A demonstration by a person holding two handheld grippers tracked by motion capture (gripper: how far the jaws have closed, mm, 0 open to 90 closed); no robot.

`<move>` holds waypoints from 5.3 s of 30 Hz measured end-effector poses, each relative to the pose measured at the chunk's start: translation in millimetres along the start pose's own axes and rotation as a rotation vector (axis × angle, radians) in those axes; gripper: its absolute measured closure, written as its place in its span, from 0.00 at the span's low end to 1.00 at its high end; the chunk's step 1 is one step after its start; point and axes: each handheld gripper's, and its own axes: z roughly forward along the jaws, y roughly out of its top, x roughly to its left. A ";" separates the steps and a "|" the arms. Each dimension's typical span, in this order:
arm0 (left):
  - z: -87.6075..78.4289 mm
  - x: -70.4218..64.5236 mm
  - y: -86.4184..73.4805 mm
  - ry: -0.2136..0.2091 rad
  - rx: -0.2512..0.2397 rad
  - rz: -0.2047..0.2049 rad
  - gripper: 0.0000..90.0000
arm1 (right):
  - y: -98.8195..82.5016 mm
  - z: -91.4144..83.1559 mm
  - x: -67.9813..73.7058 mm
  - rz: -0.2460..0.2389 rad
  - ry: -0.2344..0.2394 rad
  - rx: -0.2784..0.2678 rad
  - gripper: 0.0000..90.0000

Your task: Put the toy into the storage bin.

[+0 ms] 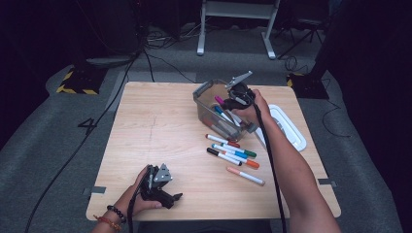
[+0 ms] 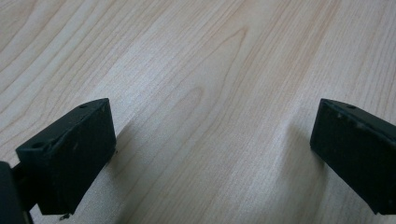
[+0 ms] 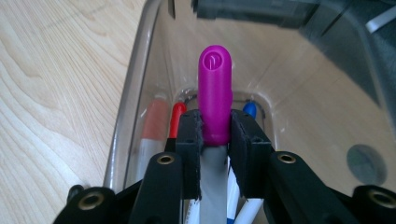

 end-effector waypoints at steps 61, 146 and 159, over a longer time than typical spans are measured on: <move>0.9 0.2 0.9 -0.004 0.000 -0.003 0.00 | -184.1 -78.7 99.8 -0.107 0.152 -0.197 0.53; 1.1 1.1 1.1 -0.012 0.000 0.006 0.00 | -195.3 -63.6 95.5 -0.037 0.141 -0.182 0.83; 1.0 1.1 1.1 -0.014 0.001 0.007 0.00 | -192.6 -88.0 82.4 -0.012 0.097 -0.246 0.83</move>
